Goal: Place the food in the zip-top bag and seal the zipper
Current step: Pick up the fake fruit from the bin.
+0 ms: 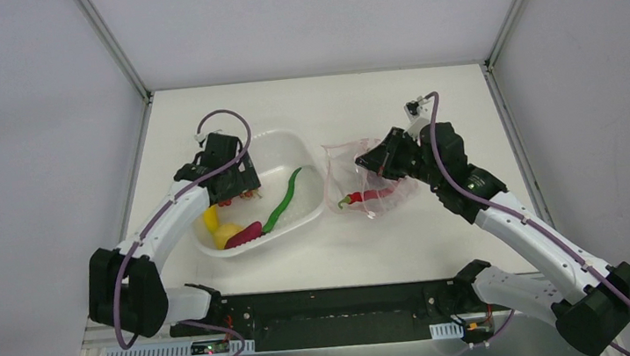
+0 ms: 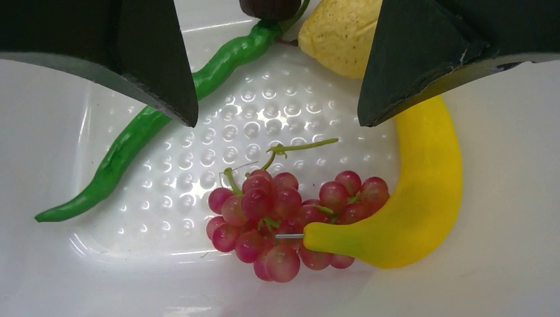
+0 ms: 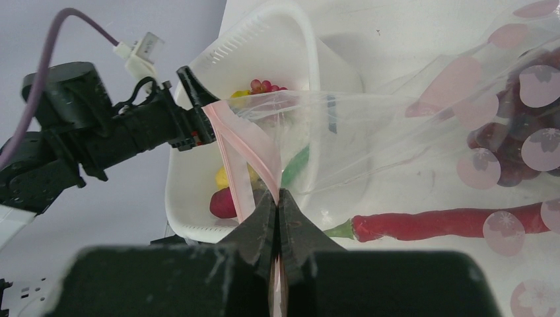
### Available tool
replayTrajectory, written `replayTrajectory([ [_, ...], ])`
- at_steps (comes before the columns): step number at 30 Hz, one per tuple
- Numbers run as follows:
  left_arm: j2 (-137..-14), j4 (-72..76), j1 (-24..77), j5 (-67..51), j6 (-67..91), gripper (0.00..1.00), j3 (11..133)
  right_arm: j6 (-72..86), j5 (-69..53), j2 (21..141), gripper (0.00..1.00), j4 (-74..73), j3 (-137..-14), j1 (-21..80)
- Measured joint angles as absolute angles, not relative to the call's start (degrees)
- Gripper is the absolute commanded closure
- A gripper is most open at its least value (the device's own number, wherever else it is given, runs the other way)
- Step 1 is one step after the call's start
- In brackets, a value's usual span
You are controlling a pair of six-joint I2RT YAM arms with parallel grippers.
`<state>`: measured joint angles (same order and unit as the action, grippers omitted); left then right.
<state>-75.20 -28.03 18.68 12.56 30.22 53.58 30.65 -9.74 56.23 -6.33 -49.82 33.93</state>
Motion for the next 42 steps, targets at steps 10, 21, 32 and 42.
replayTrajectory([
  [10,-83.07,-23.18,18.68,16.69,38.92,0.22,53.47,31.31,-9.96,56.64,1.0,-6.2,-49.8,33.93],
  [21,-87.64,-17.72,18.65,21.3,44.18,0.39,53.43,32.14,-10.31,56.69,1.0,-6.17,-49.8,33.93],
  [32,-88.88,-14.55,18.68,20.8,45.1,0.9,52.18,32.58,-10.72,56.18,1.0,-6.07,-49.08,33.93],
  [42,-82.91,-13.74,18.68,14.0,43.05,1.0,49.25,32.58,-10.52,55.29,1.0,-6.04,-49.06,33.93],
])
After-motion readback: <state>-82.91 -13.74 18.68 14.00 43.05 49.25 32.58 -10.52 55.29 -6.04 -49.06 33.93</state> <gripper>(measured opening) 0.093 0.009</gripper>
